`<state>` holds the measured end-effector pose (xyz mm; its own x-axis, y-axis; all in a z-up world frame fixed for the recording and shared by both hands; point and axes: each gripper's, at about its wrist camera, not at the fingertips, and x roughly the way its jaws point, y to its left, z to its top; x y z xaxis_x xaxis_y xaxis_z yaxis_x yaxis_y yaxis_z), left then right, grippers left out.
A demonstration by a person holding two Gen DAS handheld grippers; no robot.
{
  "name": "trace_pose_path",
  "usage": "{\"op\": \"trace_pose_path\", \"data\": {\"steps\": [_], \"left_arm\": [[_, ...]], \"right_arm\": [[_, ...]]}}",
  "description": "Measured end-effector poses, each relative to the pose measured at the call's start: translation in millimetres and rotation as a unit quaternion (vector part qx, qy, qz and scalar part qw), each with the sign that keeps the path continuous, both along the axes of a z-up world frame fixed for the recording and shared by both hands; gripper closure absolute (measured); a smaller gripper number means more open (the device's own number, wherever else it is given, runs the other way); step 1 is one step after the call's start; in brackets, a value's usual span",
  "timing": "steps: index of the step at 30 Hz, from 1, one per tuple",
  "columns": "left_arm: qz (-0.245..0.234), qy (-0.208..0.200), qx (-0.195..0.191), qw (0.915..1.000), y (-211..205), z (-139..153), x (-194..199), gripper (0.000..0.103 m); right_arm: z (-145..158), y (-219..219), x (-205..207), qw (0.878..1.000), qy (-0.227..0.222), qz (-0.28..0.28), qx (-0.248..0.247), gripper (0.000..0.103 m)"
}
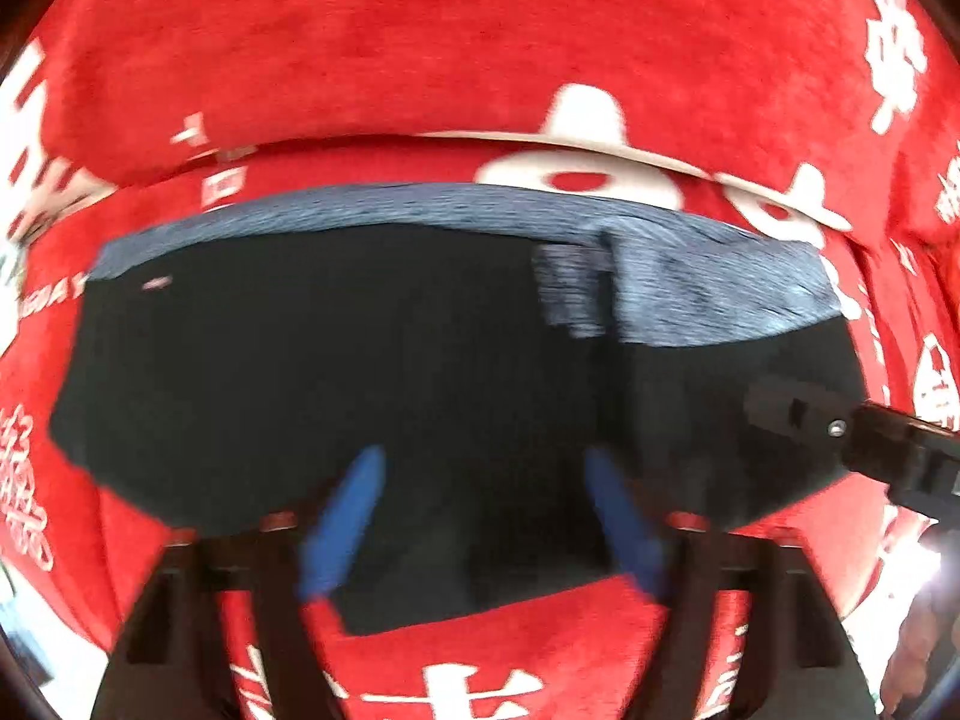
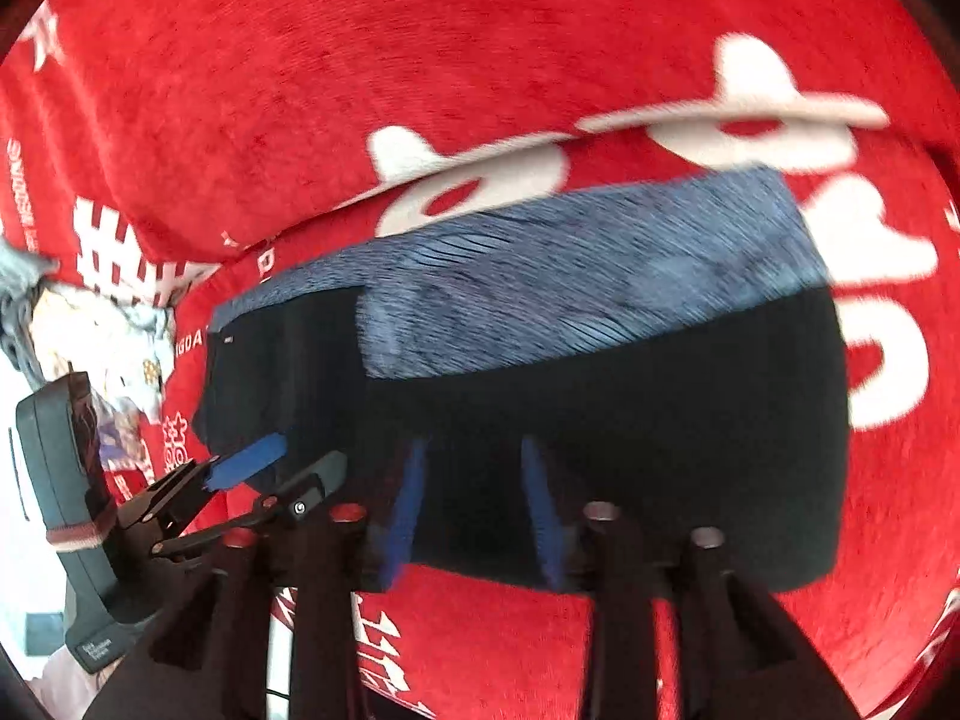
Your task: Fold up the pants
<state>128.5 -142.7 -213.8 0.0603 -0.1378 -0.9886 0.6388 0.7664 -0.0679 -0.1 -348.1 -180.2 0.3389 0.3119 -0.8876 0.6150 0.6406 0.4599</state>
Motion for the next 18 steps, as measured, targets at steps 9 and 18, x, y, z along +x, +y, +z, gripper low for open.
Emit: {"op": "trace_pose_path", "data": {"steps": [9, 18], "left_arm": [[0.040, -0.008, 0.036, 0.9985, 45, -5, 18, 0.003], [0.072, 0.001, 0.038, 0.9967, 74, -5, 26, 0.003]], "right_arm": [[-11, 64, 60, 0.988, 0.058, 0.110, -0.092, 0.102], [-19, 88, 57, 0.989, 0.041, 0.142, -0.005, 0.102]]}}
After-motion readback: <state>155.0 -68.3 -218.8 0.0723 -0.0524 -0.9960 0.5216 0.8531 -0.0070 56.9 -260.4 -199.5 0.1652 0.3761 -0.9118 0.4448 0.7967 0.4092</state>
